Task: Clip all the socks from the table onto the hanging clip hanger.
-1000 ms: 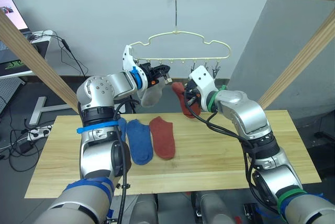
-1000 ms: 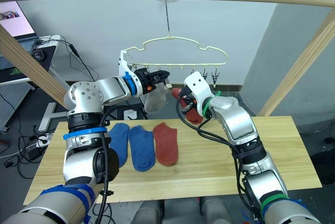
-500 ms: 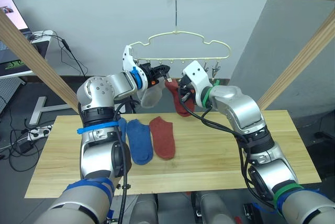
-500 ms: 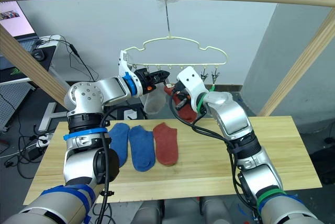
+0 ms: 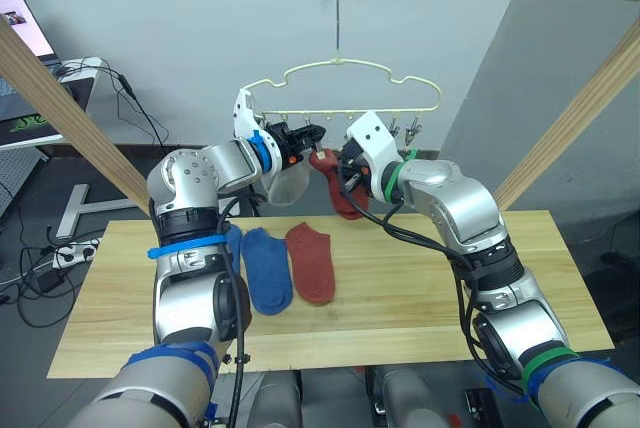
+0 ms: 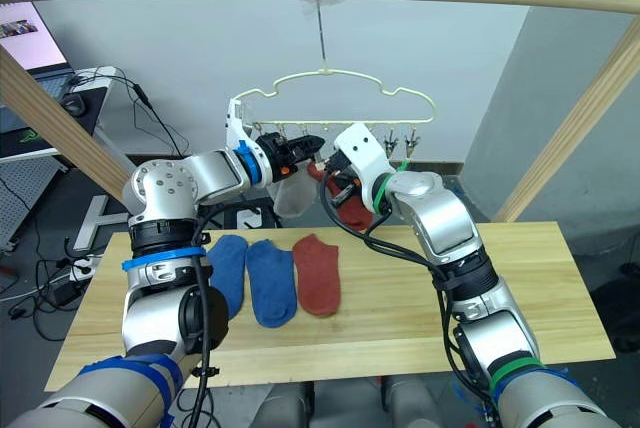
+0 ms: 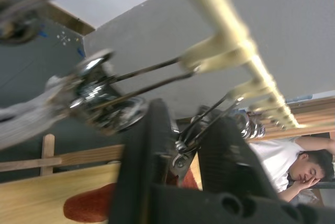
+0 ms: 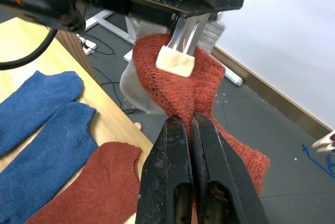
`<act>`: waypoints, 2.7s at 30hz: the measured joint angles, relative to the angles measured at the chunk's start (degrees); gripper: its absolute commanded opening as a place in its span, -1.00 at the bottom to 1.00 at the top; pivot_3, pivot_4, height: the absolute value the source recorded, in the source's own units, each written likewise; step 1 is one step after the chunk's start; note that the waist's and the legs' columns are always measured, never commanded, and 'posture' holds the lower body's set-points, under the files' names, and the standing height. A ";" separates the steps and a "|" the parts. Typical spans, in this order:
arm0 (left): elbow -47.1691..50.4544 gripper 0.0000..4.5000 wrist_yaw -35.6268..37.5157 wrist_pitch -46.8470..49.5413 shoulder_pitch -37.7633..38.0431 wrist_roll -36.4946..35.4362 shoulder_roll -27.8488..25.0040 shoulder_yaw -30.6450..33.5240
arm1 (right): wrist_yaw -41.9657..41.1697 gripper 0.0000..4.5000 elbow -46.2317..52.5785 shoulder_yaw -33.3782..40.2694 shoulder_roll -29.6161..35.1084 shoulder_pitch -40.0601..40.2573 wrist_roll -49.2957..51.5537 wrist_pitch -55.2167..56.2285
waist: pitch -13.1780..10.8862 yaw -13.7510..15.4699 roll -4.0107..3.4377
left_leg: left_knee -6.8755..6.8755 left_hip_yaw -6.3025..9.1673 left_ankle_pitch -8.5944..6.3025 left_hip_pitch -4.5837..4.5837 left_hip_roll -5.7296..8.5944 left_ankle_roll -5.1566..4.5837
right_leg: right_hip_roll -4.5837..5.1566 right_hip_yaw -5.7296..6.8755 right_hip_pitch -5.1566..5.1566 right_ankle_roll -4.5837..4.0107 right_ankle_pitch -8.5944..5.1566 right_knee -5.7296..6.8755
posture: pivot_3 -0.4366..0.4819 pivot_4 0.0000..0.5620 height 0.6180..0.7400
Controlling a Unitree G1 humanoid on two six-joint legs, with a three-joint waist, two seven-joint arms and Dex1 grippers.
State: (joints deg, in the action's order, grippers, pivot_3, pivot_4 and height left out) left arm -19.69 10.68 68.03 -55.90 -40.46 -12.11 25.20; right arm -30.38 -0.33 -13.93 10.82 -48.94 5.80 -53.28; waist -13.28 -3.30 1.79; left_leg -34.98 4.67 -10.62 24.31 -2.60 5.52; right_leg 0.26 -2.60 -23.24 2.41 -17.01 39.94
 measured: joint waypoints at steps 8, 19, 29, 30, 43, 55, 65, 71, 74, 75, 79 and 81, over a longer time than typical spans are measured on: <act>1.00 0.33 1.17 1.74 0.43 -0.63 -0.06 -0.07 | -0.02 -1.00 0.00 -0.45 0.01 0.01 0.06 -0.02 | 0.00 0.03 0.00 | 0.01 0.00 0.00 0.03 0.00 0.00 | 0.00 0.01 -0.01 0.00 0.00 -0.02 | -0.07 -0.32 1.00; 16.43 0.35 13.00 3.99 7.29 -2.32 -9.44 -10.75 | 0.13 0.06 2.90 -0.69 1.52 3.89 0.30 -1.34 | 0.00 0.30 0.00 | 0.08 0.01 0.03 0.03 -0.01 0.06 | 0.01 0.01 -0.03 0.00 0.00 -0.03 | 0.02 -0.35 1.00; 28.85 0.35 28.53 -11.58 17.84 1.62 -19.89 -19.75 | 5.69 0.06 15.24 5.26 1.34 10.82 2.32 -8.88 | 0.00 0.99 -0.01 | 0.07 0.01 0.02 0.02 -0.04 0.03 | 0.00 0.01 -0.04 -0.01 0.00 -0.01 | 0.06 -0.37 1.00; 28.97 0.35 31.24 -14.53 18.06 2.99 -21.59 -21.39 | 7.29 0.06 16.68 6.21 -0.09 11.49 2.29 -9.60 | 0.01 1.11 -0.01 | 0.08 0.02 0.02 0.02 -0.03 0.03 | 0.00 0.02 -0.04 -0.01 0.00 -0.01 | 0.06 -0.37 1.00; 16.06 0.35 46.02 -31.07 8.44 9.27 -27.04 -23.06 | 26.84 0.06 20.89 13.72 -14.92 14.19 -0.14 -10.97 | 0.01 1.60 -0.01 | 0.09 0.01 0.01 0.10 -0.02 0.01 | -0.01 0.04 -0.11 -0.01 0.00 -0.03 | 0.09 -0.39 1.00; 12.03 0.35 53.79 -33.85 6.11 11.70 -30.45 -23.24 | 34.27 -0.50 20.81 16.29 -18.46 13.67 -0.22 -9.74 | 0.01 1.49 -0.02 | 0.12 0.00 0.01 0.12 -0.04 0.00 | -0.02 0.04 -0.17 -0.02 -0.01 0.01 | 0.09 -0.35 1.00; 11.33 0.35 54.45 -34.25 6.12 12.60 -30.31 -23.31 | 35.46 -0.50 16.07 17.27 -18.29 9.88 -0.03 -6.37 | 0.01 1.49 -0.02 | 0.12 0.00 0.01 0.12 -0.05 0.00 | -0.03 0.04 -0.18 -0.02 -0.01 0.02 | 0.10 -0.36 1.00; 11.45 0.35 54.01 -33.30 6.16 12.56 -30.12 -23.31 | 35.43 0.02 14.31 18.17 -18.26 9.04 0.12 -5.08 | 0.01 1.51 -0.02 | 0.12 0.00 0.01 0.14 -0.05 0.00 | -0.03 0.04 -0.18 -0.02 -0.01 0.02 | 0.11 -0.37 1.00; 11.58 0.35 53.75 -33.19 6.16 12.55 -29.69 -23.31 | 35.30 0.02 13.82 18.47 -18.23 8.91 0.20 -4.99 | 0.01 1.54 -0.02 | 0.12 0.01 0.01 0.13 -0.05 -0.01 | -0.03 0.05 -0.18 -0.02 -0.01 0.03 | 0.11 -0.38 1.00; 11.62 0.35 53.70 -33.16 6.16 12.55 -29.50 -23.31 | 35.26 0.02 13.72 18.47 -18.21 8.83 0.23 -4.99 | 0.01 1.54 -0.02 | 0.11 0.01 0.01 0.13 -0.05 -0.01 | -0.03 0.05 -0.18 -0.02 -0.01 0.03 | 0.11 -0.38 1.00; 12.20 0.35 53.52 -32.96 6.21 12.52 -29.07 -23.31 | 35.00 0.02 13.16 18.63 -17.73 7.60 0.24 -4.84 | 0.01 1.54 -0.02 | 0.11 0.01 0.01 0.14 -0.05 0.00 | -0.03 0.04 -0.18 -0.02 -0.01 0.03 | 0.10 -0.38 1.00; 12.40 0.35 53.50 -32.90 6.28 12.51 -28.97 -23.31 | 34.72 0.02 12.38 19.03 -17.55 6.67 0.37 -4.36 | 0.01 1.54 -0.02 | 0.11 0.01 0.01 0.13 -0.05 0.00 | -0.03 0.05 -0.18 -0.02 -0.01 0.03 | 0.10 -0.38 1.00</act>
State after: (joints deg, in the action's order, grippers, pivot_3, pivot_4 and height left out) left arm -7.29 64.18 35.14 -49.61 -27.95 -41.08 1.89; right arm 4.34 12.05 5.10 -6.73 -42.27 6.16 -57.64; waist -13.26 -1.77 1.77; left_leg -34.87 4.67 -10.61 24.44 -2.65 5.52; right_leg 0.24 -2.55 -23.42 2.38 -17.01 39.97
